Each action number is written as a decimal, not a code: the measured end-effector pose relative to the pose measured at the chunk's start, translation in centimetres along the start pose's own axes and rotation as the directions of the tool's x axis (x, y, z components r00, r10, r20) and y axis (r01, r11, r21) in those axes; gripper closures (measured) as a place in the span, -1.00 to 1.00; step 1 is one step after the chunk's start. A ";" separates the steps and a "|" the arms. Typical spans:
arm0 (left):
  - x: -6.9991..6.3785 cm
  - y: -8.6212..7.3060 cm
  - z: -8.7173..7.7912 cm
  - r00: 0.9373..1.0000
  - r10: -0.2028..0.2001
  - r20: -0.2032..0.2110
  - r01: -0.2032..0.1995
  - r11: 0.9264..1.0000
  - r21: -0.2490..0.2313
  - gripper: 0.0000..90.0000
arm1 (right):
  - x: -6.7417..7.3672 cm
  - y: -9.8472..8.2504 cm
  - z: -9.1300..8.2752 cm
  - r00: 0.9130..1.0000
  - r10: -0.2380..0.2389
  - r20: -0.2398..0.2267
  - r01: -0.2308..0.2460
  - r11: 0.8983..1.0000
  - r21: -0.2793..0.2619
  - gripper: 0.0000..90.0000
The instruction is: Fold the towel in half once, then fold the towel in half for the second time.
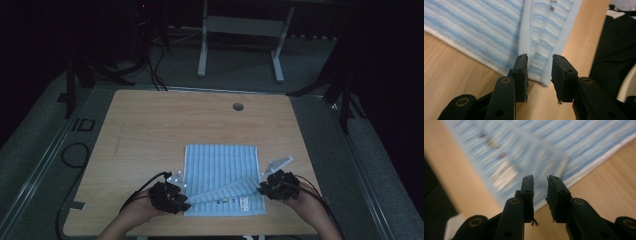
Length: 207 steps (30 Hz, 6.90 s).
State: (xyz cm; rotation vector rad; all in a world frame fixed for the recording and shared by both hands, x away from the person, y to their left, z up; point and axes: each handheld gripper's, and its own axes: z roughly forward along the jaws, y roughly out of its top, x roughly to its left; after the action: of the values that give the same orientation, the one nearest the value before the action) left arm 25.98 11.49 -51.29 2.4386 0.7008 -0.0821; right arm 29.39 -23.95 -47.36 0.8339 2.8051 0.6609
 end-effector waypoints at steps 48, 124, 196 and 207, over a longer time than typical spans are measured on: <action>2.5 2.8 0.1 0.992 -0.037 -0.124 0.037 0.999 -0.004 0.03 | -1.5 -4.1 -1.7 0.997 0.066 -0.033 -0.065 0.998 0.022 0.39; -0.5 2.2 -3.6 0.993 0.098 -0.065 -0.107 0.984 -0.140 0.11 | 2.0 -1.5 -4.7 0.998 -0.058 -0.005 0.058 0.993 -0.101 0.56; 12.1 1.8 -1.1 0.964 -0.160 -0.211 0.136 0.983 -0.125 -0.45 | -5.2 10.0 8.7 0.999 0.024 -0.041 -0.025 0.999 -0.023 -0.46; 8.9 -1.7 -2.4 0.944 -0.189 -0.269 0.113 0.956 -0.272 -0.83 | -4.8 5.5 6.8 0.998 0.061 -0.021 -0.064 0.980 -0.187 -0.73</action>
State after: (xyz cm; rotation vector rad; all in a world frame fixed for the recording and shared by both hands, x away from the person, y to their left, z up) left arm 32.51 18.12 -52.15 2.1680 0.9676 0.2984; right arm 37.80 -19.99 -50.93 0.8866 2.6860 0.9282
